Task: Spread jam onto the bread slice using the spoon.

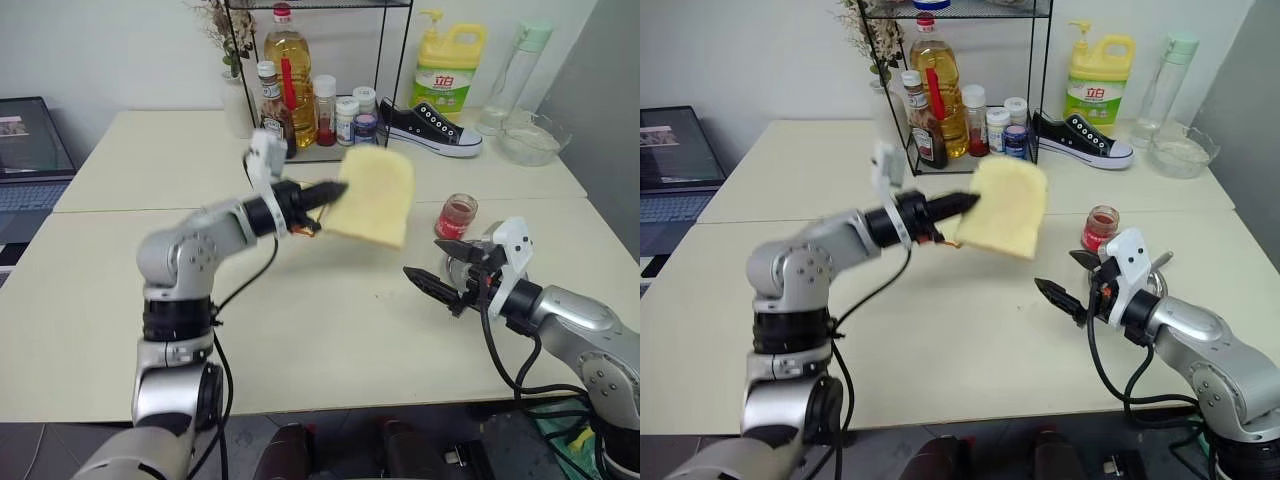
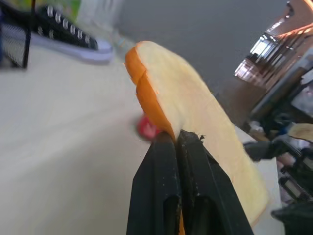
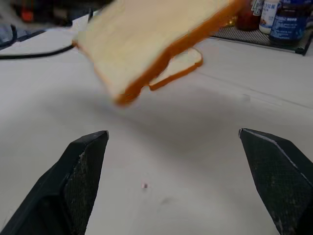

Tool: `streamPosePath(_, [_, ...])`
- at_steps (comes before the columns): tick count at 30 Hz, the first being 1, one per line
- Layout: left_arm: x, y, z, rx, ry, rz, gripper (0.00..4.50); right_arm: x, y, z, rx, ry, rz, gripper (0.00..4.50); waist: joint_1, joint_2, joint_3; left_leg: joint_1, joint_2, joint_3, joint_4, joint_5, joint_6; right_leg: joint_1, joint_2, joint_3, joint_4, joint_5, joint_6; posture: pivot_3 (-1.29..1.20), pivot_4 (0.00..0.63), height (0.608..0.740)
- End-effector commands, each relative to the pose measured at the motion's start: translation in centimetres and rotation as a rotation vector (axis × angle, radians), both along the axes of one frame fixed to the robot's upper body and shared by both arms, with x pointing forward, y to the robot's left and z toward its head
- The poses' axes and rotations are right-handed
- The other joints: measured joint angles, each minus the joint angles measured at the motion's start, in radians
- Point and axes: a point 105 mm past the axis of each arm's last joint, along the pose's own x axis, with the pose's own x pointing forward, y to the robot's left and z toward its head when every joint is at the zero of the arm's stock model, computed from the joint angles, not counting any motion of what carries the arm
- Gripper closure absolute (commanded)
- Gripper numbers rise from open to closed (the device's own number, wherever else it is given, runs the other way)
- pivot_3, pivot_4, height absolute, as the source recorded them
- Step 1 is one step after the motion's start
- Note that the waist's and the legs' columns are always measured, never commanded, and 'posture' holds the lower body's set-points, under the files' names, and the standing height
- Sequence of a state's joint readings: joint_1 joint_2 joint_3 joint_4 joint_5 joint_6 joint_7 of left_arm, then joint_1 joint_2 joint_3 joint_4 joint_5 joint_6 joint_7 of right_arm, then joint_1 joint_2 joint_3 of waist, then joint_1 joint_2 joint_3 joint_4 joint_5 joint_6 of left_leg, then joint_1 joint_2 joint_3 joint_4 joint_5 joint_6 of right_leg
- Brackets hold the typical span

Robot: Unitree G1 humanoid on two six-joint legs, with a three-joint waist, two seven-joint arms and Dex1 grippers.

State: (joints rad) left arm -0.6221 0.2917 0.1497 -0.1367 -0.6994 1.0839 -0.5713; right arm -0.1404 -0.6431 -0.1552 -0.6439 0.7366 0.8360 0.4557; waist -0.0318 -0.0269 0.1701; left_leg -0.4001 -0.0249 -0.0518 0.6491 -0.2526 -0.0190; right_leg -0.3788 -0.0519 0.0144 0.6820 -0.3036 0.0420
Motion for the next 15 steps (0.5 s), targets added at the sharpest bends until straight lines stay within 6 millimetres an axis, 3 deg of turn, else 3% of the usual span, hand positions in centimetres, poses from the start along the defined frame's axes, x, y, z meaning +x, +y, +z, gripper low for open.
streamPosePath(1, [-1.4, -0.3, -1.5, 0.022, 0.023, 0.023, 4.46, -1.1, 0.0, 1.1, -0.005, -0.033, 0.021, 0.0, 0.003, 0.0, 0.0, 0.0, 0.0, 0.0, 0.0, 0.0, 0.0, 0.0, 0.0, 0.0, 0.0, 0.0, 0.0, 0.0, 0.15, 0.74])
streamPosePath(5, [-2.7, 0.9, -7.0, 0.126, 0.13, 0.077, 4.46, -1.8, -0.2, 0.6, -0.016, 0.0, 0.025, 0.0, 0.008, 0.0, -0.001, 0.001, 0.0, 0.0, 0.0, 0.0, 0.0, 0.002, 0.0, 0.0, -0.001, 0.0, 0.0, 0.0, 0.15, 0.74])
streamPosePath(7, [-2.9, 1.6, -8.4, 0.169, 0.148, 0.107, 4.46, -1.9, -0.2, 0.5, -0.017, 0.008, 0.029, 0.0, 0.01, 0.0, -0.001, 0.002, -0.001, 0.0, 0.0, 0.0, 0.0, 0.003, -0.001, 0.0, -0.001, 0.0, 0.0, 0.0, 0.15, 0.74])
streamPosePath(15, [-2.7, 2.9, -10.0, 0.248, 0.166, 0.155, 4.46, -2.3, 0.2, 0.4, -0.032, 0.031, 0.069, 0.0, 0.028, 0.0, -0.001, 0.002, -0.002, 0.0, 0.001, 0.0, 0.0, 0.004, -0.001, -0.001, -0.002, 0.0, 0.0, 0.0, 0.15, 0.74])
